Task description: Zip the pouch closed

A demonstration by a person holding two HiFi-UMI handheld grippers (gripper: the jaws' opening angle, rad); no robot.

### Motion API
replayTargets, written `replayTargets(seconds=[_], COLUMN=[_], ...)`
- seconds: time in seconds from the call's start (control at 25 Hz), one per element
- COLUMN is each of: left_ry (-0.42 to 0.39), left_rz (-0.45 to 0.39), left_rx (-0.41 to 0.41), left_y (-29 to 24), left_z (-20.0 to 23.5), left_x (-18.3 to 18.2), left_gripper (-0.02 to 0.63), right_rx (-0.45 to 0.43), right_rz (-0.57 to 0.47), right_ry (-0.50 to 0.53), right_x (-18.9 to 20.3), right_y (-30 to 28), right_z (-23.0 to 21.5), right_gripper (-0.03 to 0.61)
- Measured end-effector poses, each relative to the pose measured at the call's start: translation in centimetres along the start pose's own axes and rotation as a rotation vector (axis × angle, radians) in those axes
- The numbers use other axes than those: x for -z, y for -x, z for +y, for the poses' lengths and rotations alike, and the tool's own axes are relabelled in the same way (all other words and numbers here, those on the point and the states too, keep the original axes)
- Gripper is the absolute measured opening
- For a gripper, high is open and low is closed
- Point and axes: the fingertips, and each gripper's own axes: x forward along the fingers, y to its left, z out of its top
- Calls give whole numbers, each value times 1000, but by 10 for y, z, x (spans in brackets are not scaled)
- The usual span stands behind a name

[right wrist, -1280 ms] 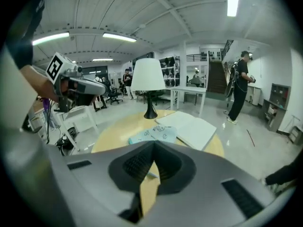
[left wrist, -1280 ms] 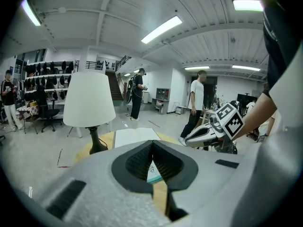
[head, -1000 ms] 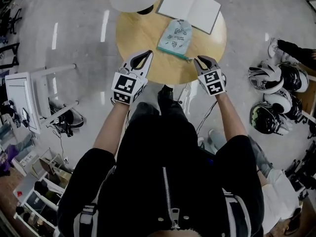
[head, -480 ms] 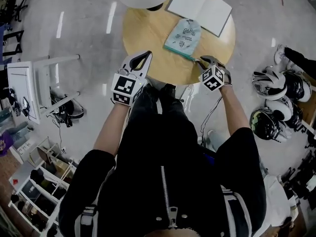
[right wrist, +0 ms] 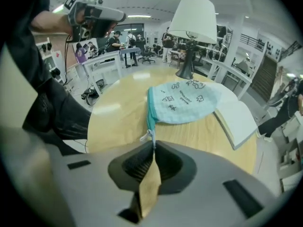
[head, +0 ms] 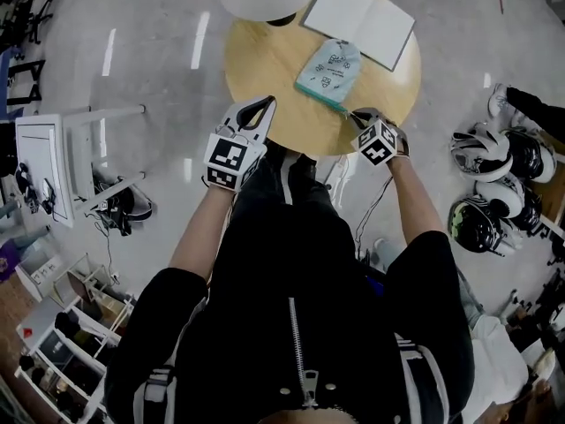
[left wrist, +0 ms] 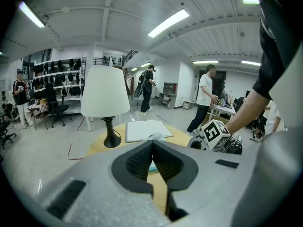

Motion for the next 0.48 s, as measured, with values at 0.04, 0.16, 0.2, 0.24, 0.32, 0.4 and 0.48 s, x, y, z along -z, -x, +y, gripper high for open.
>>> replayTargets(seconds=[0.04,0.16,0.2,0.24,0.32,0.4,0.48], left_ry=[-5,-20,-24,-29,-36,-43,-50], left_rz=[-6,-27,-34,-41,-53,-66,-81], left_rx=[5,21,26,30,36,42,46], left_y=[0,-2,-2,-3,-2,-2,-2], left_z=[0,2,3,5,8,10,12], left_x=[-3,-11,-14,-16,-20,-25,-31], left_gripper=[8,8,8,8,8,8,8], right_rx=[-4,-13,-16,-18,-20,-22,-19], right_rz=[-12,-54,-70,-89,-124,-154,-181], right_ry=[-24,-86,-107,-126,-173,-222,-229], right_x=[-4,-21,-28,-35,-49,-62,-76], right_y=[4,16,20,24,32,42,53], right_z=[1,1,0,-1,-2,-2,-6], right_gripper=[18,17,17,17,15,15,15])
